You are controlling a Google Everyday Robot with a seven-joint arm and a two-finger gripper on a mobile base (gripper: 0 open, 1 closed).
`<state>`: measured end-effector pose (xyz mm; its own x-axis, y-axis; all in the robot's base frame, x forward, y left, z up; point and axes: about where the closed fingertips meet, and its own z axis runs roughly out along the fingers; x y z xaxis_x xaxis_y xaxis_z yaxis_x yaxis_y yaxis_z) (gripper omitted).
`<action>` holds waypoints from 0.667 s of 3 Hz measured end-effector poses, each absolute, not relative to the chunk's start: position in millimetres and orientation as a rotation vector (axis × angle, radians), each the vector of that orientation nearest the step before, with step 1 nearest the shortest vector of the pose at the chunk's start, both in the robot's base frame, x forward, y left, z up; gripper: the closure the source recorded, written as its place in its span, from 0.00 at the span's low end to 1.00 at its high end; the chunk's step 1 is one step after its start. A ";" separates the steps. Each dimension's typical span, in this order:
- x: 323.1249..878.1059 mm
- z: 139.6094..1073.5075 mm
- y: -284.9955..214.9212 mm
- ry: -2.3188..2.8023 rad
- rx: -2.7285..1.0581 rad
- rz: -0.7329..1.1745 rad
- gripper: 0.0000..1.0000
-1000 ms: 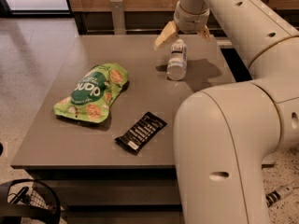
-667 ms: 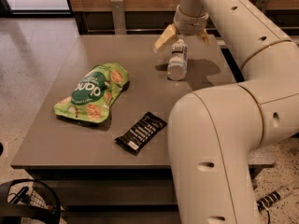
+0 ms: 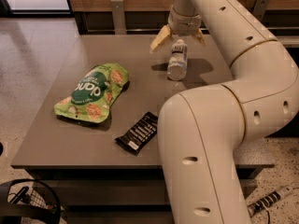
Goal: Place blue plastic bottle upright
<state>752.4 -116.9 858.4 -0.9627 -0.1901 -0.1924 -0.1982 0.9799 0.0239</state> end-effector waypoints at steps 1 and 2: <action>749.3 856.5 -105.3 2.959 -0.295 0.047 0.00; 743.1 851.5 -100.4 2.993 -0.278 0.026 0.00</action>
Offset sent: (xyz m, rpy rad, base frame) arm -0.0481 0.0122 -0.0054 -0.0833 0.1868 -0.0356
